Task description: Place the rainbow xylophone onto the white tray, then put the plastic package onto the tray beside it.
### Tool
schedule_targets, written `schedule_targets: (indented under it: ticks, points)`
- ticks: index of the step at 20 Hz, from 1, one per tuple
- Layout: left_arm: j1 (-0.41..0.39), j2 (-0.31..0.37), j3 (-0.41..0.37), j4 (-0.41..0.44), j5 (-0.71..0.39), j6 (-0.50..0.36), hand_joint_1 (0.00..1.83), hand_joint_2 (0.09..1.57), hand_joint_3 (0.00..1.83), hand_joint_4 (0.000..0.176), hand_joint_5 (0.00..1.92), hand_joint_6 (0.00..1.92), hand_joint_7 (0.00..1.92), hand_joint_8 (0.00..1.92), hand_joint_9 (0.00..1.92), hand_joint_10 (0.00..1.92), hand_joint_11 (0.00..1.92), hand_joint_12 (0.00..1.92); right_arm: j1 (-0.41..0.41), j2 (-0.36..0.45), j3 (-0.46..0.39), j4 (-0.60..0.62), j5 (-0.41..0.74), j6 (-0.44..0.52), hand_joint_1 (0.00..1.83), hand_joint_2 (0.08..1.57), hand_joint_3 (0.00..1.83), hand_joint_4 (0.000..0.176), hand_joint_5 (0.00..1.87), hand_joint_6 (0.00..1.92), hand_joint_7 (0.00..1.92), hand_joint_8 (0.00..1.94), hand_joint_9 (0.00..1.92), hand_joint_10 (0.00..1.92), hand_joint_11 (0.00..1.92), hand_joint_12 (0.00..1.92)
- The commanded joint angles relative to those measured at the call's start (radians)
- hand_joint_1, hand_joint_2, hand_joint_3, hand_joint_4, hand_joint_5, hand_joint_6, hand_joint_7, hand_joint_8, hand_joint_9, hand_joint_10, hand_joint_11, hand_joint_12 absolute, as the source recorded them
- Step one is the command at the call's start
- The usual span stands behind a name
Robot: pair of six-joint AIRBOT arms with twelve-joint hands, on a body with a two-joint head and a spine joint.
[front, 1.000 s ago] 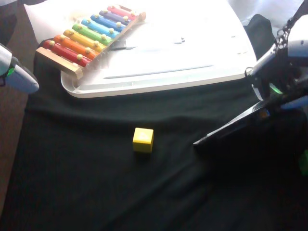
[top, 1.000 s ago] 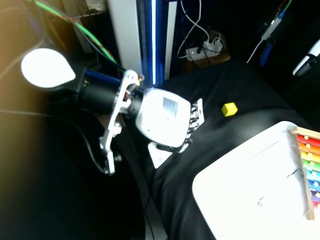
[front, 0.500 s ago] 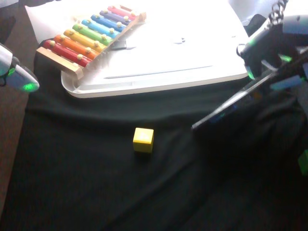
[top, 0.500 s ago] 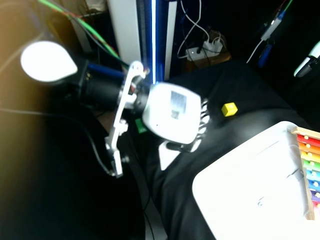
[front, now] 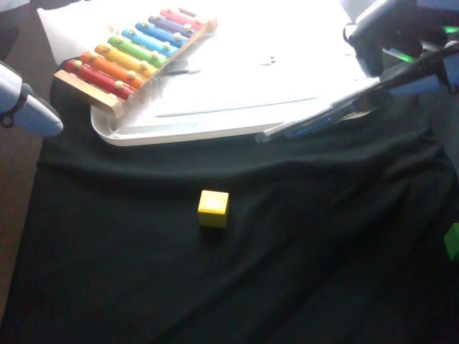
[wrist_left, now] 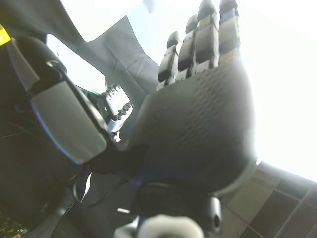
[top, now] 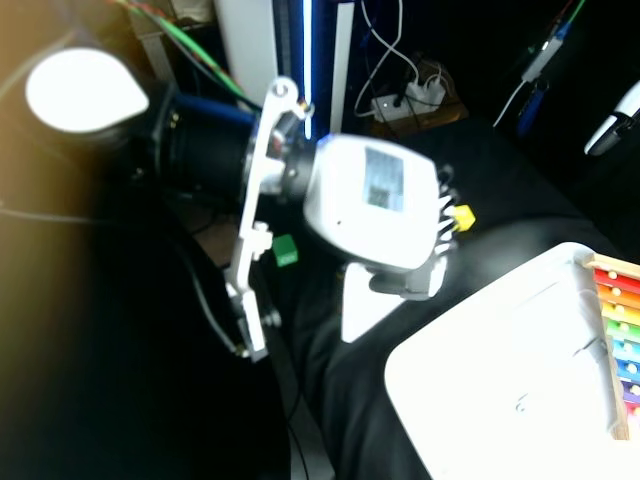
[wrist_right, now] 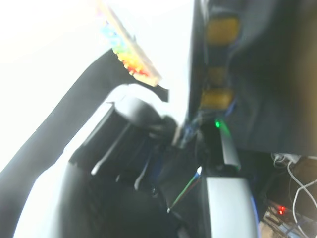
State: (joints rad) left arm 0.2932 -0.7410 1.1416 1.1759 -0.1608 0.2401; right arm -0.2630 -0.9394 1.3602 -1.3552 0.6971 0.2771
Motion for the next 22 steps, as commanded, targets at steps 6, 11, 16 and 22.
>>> schedule_targets:
  ticks: [6, 11, 16, 22]
  points:
    - [-0.005, -0.011, 0.008, -0.014, -0.035, 0.006, 0.73, 0.69, 0.00, 0.051, 0.00, 0.00, 0.05, 0.00, 0.14, 0.00, 0.00, 0.25, 0.088, -0.021, 0.021, 0.053, 0.031, -0.003, 1.17, 1.14, 0.00, 0.000, 0.92, 1.06, 1.17, 1.50, 1.34, 1.64, 1.26, 1.74]
    - [-0.005, -0.018, 0.010, -0.015, -0.037, 0.006, 0.78, 0.70, 0.00, 0.057, 0.00, 0.00, 0.06, 0.00, 0.12, 0.00, 0.00, 0.24, 0.127, -0.041, 0.042, 0.042, 0.016, -0.003, 1.18, 1.12, 0.00, 0.000, 0.96, 0.99, 1.29, 1.81, 1.51, 1.85, 1.54, 1.92]
    - [0.006, -0.022, 0.013, -0.025, -0.040, 0.006, 0.82, 0.73, 0.00, 0.007, 0.00, 0.00, 0.07, 0.00, 0.12, 0.00, 0.00, 0.14, 0.129, -0.042, 0.033, 0.032, 0.013, -0.003, 1.17, 1.16, 0.01, 0.000, 0.88, 1.12, 1.29, 1.91, 1.55, 1.90, 1.59, 1.92]
    - [0.021, -0.021, 0.014, -0.048, -0.047, 0.006, 0.73, 0.67, 0.00, 0.016, 0.00, 0.00, 0.04, 0.00, 0.13, 0.00, 0.00, 0.24, 0.116, -0.033, 0.019, -0.097, 0.012, 0.106, 1.21, 1.14, 0.00, 0.000, 0.88, 1.07, 0.96, 1.28, 0.89, 1.00, 0.83, 1.36]
